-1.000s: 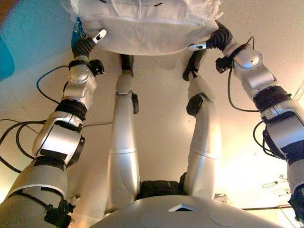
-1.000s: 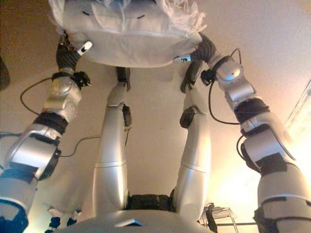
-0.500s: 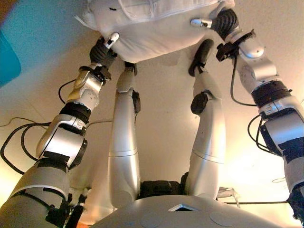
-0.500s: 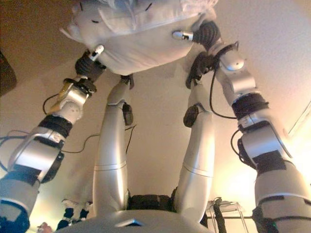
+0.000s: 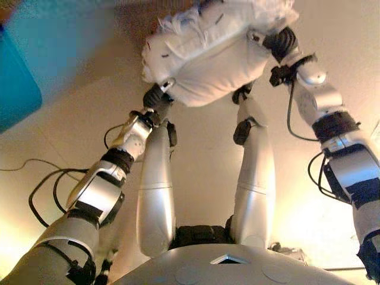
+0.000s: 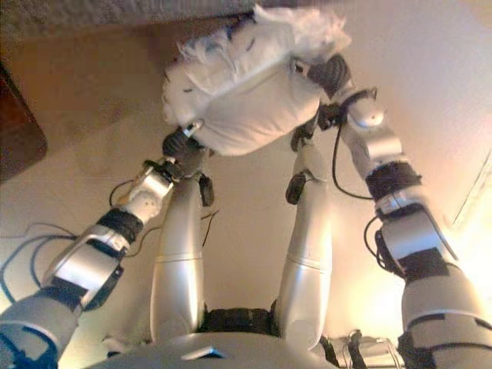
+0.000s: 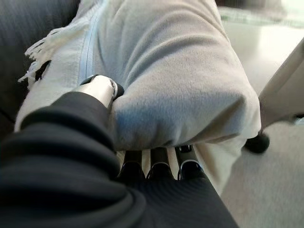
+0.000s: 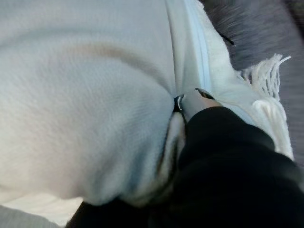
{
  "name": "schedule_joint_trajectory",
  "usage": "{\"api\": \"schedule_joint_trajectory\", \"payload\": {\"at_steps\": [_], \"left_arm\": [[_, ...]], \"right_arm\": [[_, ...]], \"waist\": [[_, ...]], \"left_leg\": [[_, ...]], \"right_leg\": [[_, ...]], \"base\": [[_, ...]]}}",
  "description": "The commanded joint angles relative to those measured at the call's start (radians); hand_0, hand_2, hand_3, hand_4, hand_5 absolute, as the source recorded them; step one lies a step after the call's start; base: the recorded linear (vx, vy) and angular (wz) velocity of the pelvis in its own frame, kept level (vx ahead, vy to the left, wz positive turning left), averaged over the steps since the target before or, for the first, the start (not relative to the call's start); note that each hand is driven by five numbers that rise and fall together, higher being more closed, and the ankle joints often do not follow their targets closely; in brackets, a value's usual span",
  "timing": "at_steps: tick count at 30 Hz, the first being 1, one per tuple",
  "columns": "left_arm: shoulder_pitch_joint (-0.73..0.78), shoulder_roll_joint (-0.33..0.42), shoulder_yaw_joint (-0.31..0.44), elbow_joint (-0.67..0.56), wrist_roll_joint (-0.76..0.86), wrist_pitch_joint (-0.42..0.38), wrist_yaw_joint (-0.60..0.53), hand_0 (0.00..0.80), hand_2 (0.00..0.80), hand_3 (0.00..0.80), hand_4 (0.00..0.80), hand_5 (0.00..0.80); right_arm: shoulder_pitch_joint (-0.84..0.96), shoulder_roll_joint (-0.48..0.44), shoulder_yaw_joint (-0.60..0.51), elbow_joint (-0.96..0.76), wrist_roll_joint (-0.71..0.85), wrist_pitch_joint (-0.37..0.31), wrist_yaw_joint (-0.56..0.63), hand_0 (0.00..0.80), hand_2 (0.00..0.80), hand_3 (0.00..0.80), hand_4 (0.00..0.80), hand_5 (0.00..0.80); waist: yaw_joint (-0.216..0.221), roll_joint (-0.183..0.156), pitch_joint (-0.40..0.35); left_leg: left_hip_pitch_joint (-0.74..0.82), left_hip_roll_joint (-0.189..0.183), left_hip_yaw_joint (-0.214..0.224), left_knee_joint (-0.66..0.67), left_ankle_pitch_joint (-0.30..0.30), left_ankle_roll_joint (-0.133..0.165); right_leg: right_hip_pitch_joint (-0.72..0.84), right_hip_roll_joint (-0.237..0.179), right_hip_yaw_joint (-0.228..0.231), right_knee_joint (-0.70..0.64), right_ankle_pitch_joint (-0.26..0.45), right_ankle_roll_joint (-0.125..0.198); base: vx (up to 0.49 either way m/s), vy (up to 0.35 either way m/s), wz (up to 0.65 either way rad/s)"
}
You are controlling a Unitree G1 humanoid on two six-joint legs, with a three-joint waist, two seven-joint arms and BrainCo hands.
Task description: Pick up the cushion and take it to the sofa
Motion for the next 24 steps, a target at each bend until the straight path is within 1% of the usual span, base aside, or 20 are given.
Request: {"api": "schedule_joint_trajectory", "payload": {"at_steps": [1, 2, 4, 6, 7, 8, 9, 11, 12, 13, 14, 16, 17, 19, 22, 24], "left_arm": [[0.000, -0.113, -0.008, -0.314, 0.076, -0.074, -0.217, 0.800, 0.800, 0.800, 0.800, 0.800], [0.027, -0.111, -0.001, -0.338, 0.080, -0.078, -0.215, 0.800, 0.800, 0.800, 0.800, 0.800], [0.134, -0.097, 0.029, -0.431, 0.099, -0.133, -0.194, 0.800, 0.800, 0.800, 0.800, 0.800], [0.211, -0.089, 0.071, -0.528, 0.094, -0.150, -0.165, 0.800, 0.800, 0.800, 0.800, 0.800], [0.254, -0.090, 0.091, -0.566, 0.102, -0.177, -0.175, 0.800, 0.800, 0.800, 0.800, 0.800], [0.295, -0.085, 0.116, -0.625, 0.092, -0.184, -0.193, 0.800, 0.800, 0.800, 0.800, 0.800], [0.337, -0.079, 0.137, -0.681, 0.085, -0.163, -0.186, 0.800, 0.800, 0.800, 0.800, 0.800], [0.394, -0.069, 0.160, -0.757, 0.099, -0.167, -0.176, 0.800, 0.800, 0.800, 0.800, 0.800], [0.408, -0.067, 0.165, -0.785, 0.102, -0.176, -0.177, 0.800, 0.800, 0.800, 0.800, 0.800], [0.418, -0.066, 0.170, -0.806, 0.106, -0.193, -0.189, 0.800, 0.800, 0.800, 0.800, 0.800], [0.434, -0.068, 0.179, -0.838, 0.126, -0.197, -0.170, 0.800, 0.800, 0.800, 0.800, 0.800], [0.463, -0.066, 0.191, -0.892, 0.149, -0.217, -0.154, 0.800, 0.800, 0.800, 0.800, 0.800], [0.481, -0.061, 0.194, -0.926, 0.150, -0.220, -0.132, 0.800, 0.800, 0.800, 0.800, 0.800], [0.505, -0.058, 0.209, -0.973, 0.174, -0.243, -0.128, 0.800, 0.800, 0.800, 0.800, 0.800], [0.518, -0.039, 0.226, -1.030, 0.218, -0.288, -0.109, 0.800, 0.800, 0.800, 0.800, 0.800], [0.516, -0.038, 0.243, -1.058, 0.209, -0.274, -0.097, 0.800, 0.800, 0.800, 0.800, 0.800]], "right_arm": [[0.108, 0.086, 0.001, -0.254, -0.052, -0.159, 0.032, 0.800, 0.800, 0.800, 0.800, 0.800], [0.142, 0.087, -0.015, -0.279, -0.057, -0.173, 0.023, 0.800, 0.800, 0.800, 0.800, 0.800], [0.280, 0.101, -0.083, -0.386, -0.124, -0.241, 0.006, 0.800, 0.800, 0.800, 0.800, 0.800], [0.391, 0.108, -0.142, -0.505, -0.179, -0.258, 0.021, 0.800, 0.800, 0.800, 0.800, 0.800], [0.447, 0.107, -0.168, -0.555, -0.205, -0.283, 0.029, 0.800, 0.800, 0.800, 0.800, 0.800], [0.508, 0.112, -0.202, -0.605, -0.234, -0.304, 0.048, 0.800, 0.800, 0.800, 0.800, 0.800], [0.558, 0.121, -0.221, -0.659, -0.256, -0.287, 0.049, 0.800, 0.800, 0.800, 0.800, 0.800], [0.621, 0.132, -0.251, -0.729, -0.275, -0.286, 0.062, 0.800, 0.800, 0.800, 0.800, 0.800], [0.638, 0.137, -0.260, -0.751, -0.273, -0.284, 0.068, 0.800, 0.800, 0.800, 0.800, 0.800], [0.648, 0.140, -0.266, -0.767, -0.281, -0.303, 0.069, 0.800, 0.800, 0.800, 0.800, 0.800], [0.661, 0.147, -0.269, -0.795, -0.281, -0.286, 0.069, 0.800, 0.800, 0.800, 0.800, 0.800], [0.686, 0.155, -0.278, -0.835, -0.282, -0.297, 0.075, 0.800, 0.800, 0.800, 0.800, 0.800], [0.701, 0.161, -0.281, -0.867, -0.275, -0.278, 0.076, 0.800, 0.800, 0.800, 0.800, 0.800], [0.718, 0.169, -0.291, -0.916, -0.269, -0.281, 0.083, 0.800, 0.800, 0.800, 0.800, 0.800], [0.729, 0.169, -0.313, -0.968, -0.234, -0.311, 0.092, 0.800, 0.800, 0.800, 0.800, 0.800], [0.729, 0.173, -0.325, -1.007, -0.236, -0.303, 0.075, 0.800, 0.800, 0.800, 0.800, 0.800]], "waist": [[-0.005, 0.047, 0.008], [-0.003, 0.044, 0.008], [0.001, 0.030, 0.008], [0.004, 0.017, 0.008], [0.007, 0.013, 0.008], [0.011, 0.009, 0.004], [0.016, 0.006, -0.037], [0.022, 0.005, -0.098], [0.023, 0.006, -0.125], [0.022, 0.007, -0.143], [0.022, 0.009, -0.183], [0.021, 0.015, -0.252], [0.022, 0.019, -0.296], [0.023, 0.023, -0.355], [0.021, 0.025, -0.405], [0.021, 0.028, -0.436]], "left_leg": [[0.097, 0.000, 0.003, -0.065, 0.024, 0.001], [0.134, 0.000, 0.006, -0.078, 0.023, 0.003], [0.268, -0.005, 0.020, -0.116, 0.012, 0.012], [0.401, -0.002, 0.042, -0.144, -0.002, 0.018], [0.458, -0.001, 0.049, -0.154, -0.009, 0.022], [0.526, 0.000, 0.058, -0.163, -0.020, 0.027], [0.593, -0.005, 0.059, -0.185, -0.028, 0.031], [0.699, -0.011, 0.059, -0.226, -0.037, 0.036], [0.741, -0.009, 0.060, -0.246, -0.038, 0.036], [0.771, -0.006, 0.061, -0.261, -0.038, 0.036], [0.827, -0.004, 0.061, -0.286, -0.037, 0.038], [0.910, 0.005, 0.066, -0.341, -0.029, 0.037], [0.961, 0.009, 0.067, -0.362, -0.033, 0.037], [1.014, 0.014, 0.072, -0.394, -0.033, 0.039], [1.079, 0.018, 0.078, -0.433, -0.040, 0.039], [1.119, 0.019, 0.079, -0.461, -0.044, 0.038]], "right_leg": [[0.165, -0.002, -0.051, -0.065, 0.005, 0.100], [0.200, -0.003, -0.061, -0.072, 0.002, 0.100], [0.335, -0.001, -0.096, -0.104, -0.012, 0.098], [0.474, -0.002, -0.121, -0.133, -0.027, 0.099], [0.531, -0.004, -0.130, -0.141, -0.035, 0.100], [0.600, -0.005, -0.135, -0.153, -0.046, 0.101], [0.666, -0.004, -0.142, -0.170, -0.054, 0.101], [0.777, -0.002, -0.151, -0.208, -0.068, 0.101], [0.825, 0.001, -0.154, -0.229, -0.071, 0.098], [0.860, 0.004, -0.156, -0.246, -0.074, 0.095], [0.924, 0.010, -0.159, -0.272, -0.079, 0.091], [1.013, 0.023, -0.164, -0.325, -0.081, 0.084], [1.064, 0.030, -0.160, -0.344, -0.088, 0.079], [1.117, 0.038, -0.160, -0.377, -0.086, 0.073], [1.184, 0.049, -0.157, -0.420, -0.088, 0.069], [1.223, 0.055, -0.157, -0.445, -0.092, 0.068]], "base": [[-0.014, -0.132, -0.04], [0.000, -0.132, -0.05], [0.024, -0.094, -0.06], [0.045, -0.075, -0.09], [0.069, -0.076, -0.13], [0.159, -0.062, -0.17], [0.200, -0.041, -0.16], [0.249, -0.010, -0.09], [0.184, -0.009, -0.03], [0.208, -0.009, 0.02], [0.257, -0.006, 0.06], [0.327, 0.011, 0.06], [0.299, 0.019, 0.04], [0.246, 0.007, 0.00], [0.113, -0.024, -0.03], [0.079, -0.040, 0.06]]}}
